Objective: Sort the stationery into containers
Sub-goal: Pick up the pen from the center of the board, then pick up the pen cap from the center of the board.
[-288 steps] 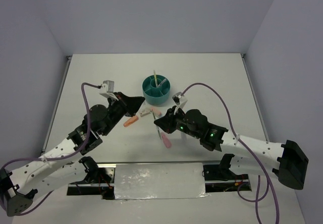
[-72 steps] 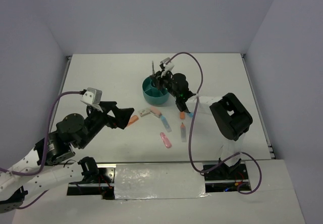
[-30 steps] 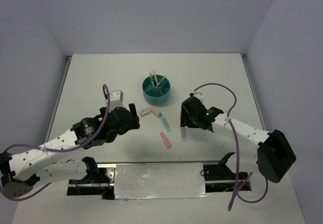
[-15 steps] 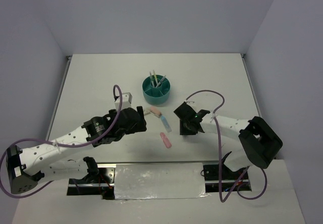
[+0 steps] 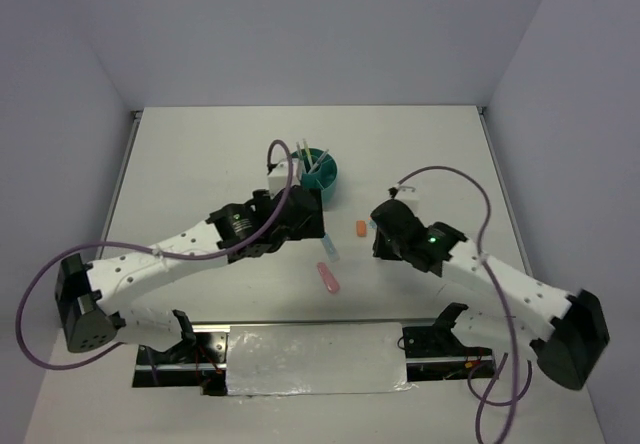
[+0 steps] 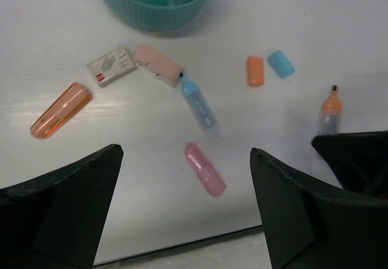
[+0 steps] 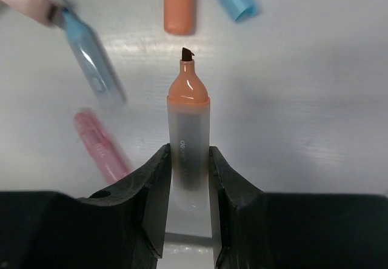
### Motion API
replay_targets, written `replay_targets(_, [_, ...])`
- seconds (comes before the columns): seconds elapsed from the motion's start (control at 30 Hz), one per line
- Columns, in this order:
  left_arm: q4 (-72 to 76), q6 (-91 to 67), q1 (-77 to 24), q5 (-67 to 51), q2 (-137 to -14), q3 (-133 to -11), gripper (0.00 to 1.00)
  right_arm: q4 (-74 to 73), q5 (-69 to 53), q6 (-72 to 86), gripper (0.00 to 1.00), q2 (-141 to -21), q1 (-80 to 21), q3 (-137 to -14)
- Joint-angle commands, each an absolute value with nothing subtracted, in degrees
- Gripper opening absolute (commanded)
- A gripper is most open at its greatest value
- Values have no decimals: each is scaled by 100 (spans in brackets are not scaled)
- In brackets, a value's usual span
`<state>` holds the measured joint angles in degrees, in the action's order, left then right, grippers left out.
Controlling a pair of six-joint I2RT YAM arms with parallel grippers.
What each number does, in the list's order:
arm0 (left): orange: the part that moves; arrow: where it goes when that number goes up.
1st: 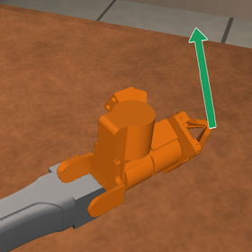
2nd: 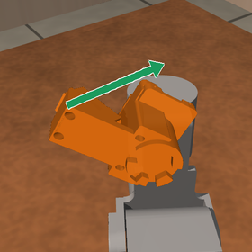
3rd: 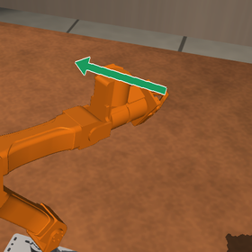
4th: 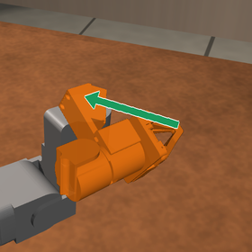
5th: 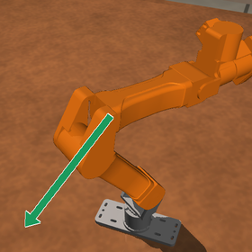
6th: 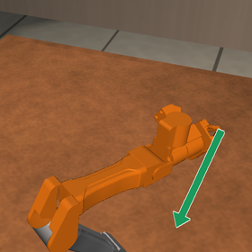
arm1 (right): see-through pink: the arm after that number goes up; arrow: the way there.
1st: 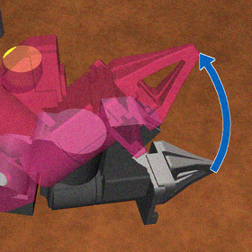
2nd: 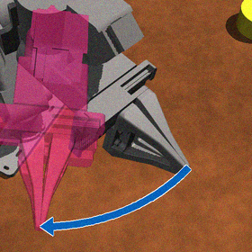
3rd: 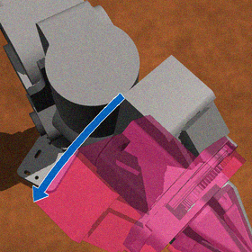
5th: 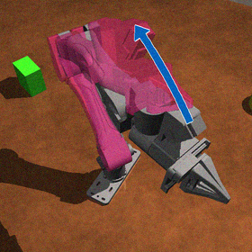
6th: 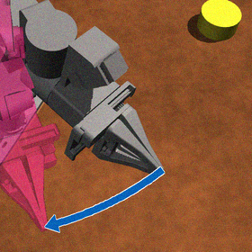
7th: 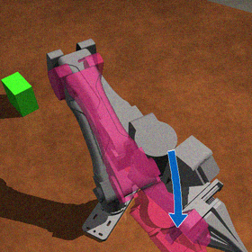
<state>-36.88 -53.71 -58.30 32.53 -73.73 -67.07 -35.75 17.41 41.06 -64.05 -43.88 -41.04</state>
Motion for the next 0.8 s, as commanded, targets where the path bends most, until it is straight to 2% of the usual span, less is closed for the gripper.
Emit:
replay_targets(0.0, [-3235, -5045, -5792, 3129, -8075, -7250, 99, -4893, 2600, 4210, 0, -5321, -4158, -4831])
replay_targets(0.2, [-3006, -4755, -5783, 2654, -10113, -8715, 97, -6380, 3190, 4210, 0, -4510, -3911, -5958])
replay_targets(0.43, [-3497, -4623, -5739, 2663, -12144, -10150, 82, -7198, 3252, 4026, 0, -3798, -3911, -6855])
replay_targets(0.77, [-3217, -4483, -5599, 2259, -12840, -10353, 70, -7128, 3024, 3639, 0, -3472, -3911, -6759])
